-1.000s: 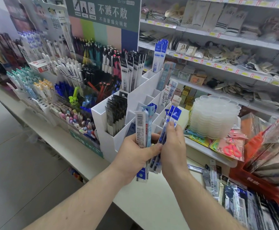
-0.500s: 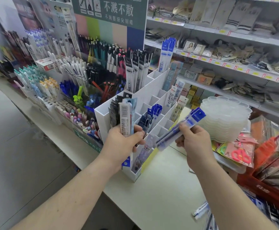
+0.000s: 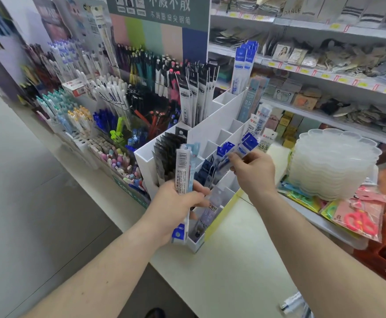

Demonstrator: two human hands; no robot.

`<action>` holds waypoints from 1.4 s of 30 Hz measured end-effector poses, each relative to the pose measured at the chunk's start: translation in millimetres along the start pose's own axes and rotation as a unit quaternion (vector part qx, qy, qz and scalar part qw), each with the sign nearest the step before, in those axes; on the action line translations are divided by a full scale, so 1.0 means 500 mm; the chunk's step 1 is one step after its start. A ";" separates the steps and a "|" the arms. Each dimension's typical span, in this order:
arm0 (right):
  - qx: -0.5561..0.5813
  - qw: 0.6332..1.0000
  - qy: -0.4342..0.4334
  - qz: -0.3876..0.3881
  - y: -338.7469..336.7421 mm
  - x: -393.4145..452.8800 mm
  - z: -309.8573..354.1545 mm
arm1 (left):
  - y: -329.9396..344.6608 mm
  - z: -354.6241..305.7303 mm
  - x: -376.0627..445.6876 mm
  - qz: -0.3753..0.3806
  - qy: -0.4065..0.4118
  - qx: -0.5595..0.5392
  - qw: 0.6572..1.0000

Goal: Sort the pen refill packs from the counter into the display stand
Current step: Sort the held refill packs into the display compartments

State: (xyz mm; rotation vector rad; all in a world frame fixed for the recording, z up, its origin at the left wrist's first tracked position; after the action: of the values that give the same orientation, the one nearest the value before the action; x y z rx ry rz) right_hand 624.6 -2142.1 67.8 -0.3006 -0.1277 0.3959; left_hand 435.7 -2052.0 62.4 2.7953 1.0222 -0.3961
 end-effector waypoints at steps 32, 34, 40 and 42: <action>-0.045 0.997 0.035 0.060 -0.018 -0.081 0.030 | 0.029 -0.022 -0.015 0.078 0.017 -0.009 0.997; 0.023 0.993 0.033 0.115 -0.014 -0.139 0.070 | 0.034 -0.018 -0.010 0.087 0.015 -0.004 0.996; -0.075 0.992 -0.040 0.096 -0.005 -0.204 0.106 | 0.082 0.004 -0.012 0.142 0.031 0.080 0.986; -0.093 0.990 -0.039 0.097 -0.004 -0.207 0.105 | 0.085 0.001 -0.015 0.134 0.047 0.101 0.985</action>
State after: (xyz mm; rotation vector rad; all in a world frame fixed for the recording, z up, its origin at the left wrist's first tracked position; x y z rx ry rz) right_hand 521.1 -2171.3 111.4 -0.4835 -0.2134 0.5900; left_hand 457.7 -2088.7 65.7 3.1046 0.6391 -0.3547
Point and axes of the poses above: each hand's wrist, its own x-axis towards the middle knuckle, its own y-axis out of the palm, z = x × y, the point moved 8 cm from there along x, towards the middle knuckle, and after that the axes turned 3 degrees about -x, right-handed, at the moved point
